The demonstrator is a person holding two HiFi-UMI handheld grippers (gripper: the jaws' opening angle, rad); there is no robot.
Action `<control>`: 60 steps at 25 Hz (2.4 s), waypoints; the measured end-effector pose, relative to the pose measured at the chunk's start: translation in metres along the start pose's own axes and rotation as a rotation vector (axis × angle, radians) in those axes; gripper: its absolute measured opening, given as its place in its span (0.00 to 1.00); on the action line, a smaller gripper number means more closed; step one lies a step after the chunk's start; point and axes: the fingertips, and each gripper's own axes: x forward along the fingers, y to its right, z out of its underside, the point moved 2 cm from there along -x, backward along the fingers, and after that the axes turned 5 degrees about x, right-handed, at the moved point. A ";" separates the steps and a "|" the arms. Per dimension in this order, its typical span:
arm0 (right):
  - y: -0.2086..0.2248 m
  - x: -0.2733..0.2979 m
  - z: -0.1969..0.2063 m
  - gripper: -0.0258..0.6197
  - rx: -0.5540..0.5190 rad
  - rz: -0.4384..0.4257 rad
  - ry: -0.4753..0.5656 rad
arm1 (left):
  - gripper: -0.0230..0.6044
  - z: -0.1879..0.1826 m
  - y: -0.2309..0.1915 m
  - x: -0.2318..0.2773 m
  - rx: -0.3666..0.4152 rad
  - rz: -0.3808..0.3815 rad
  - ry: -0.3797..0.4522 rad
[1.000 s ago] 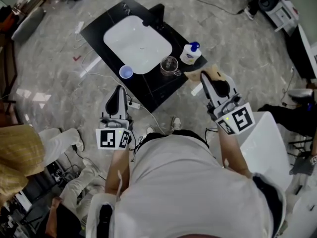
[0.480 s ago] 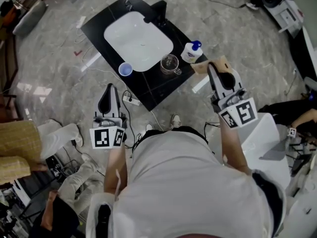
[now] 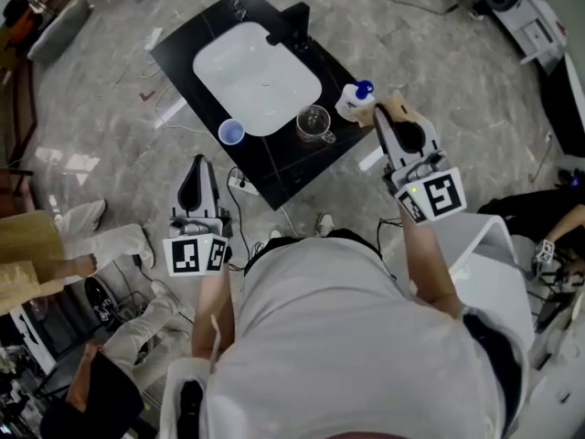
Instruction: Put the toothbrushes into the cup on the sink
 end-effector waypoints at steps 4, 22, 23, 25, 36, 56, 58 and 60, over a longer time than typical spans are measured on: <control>-0.001 0.017 0.006 0.13 -0.043 -0.018 0.002 | 0.04 -0.001 -0.002 0.003 0.004 -0.012 -0.013; -0.020 0.075 0.101 0.13 -0.115 -0.154 -0.137 | 0.04 0.017 -0.008 0.006 -0.015 -0.051 -0.057; -0.022 0.077 0.107 0.13 -0.120 -0.162 -0.149 | 0.04 0.018 -0.008 0.005 -0.019 -0.056 -0.059; -0.026 0.081 0.119 0.13 -0.129 -0.182 -0.170 | 0.04 0.019 -0.008 0.002 -0.023 -0.068 -0.065; -0.047 0.097 0.172 0.13 -0.247 -0.265 -0.260 | 0.04 0.018 -0.013 -0.025 0.003 -0.143 -0.103; -0.050 0.102 0.215 0.24 -0.279 -0.262 -0.314 | 0.04 0.011 -0.008 -0.039 0.021 -0.171 -0.123; -0.050 0.101 0.215 0.27 -0.270 -0.263 -0.313 | 0.04 0.010 -0.007 -0.038 0.022 -0.165 -0.120; -0.051 0.098 0.213 0.30 -0.267 -0.270 -0.315 | 0.04 0.009 -0.006 -0.037 0.021 -0.161 -0.116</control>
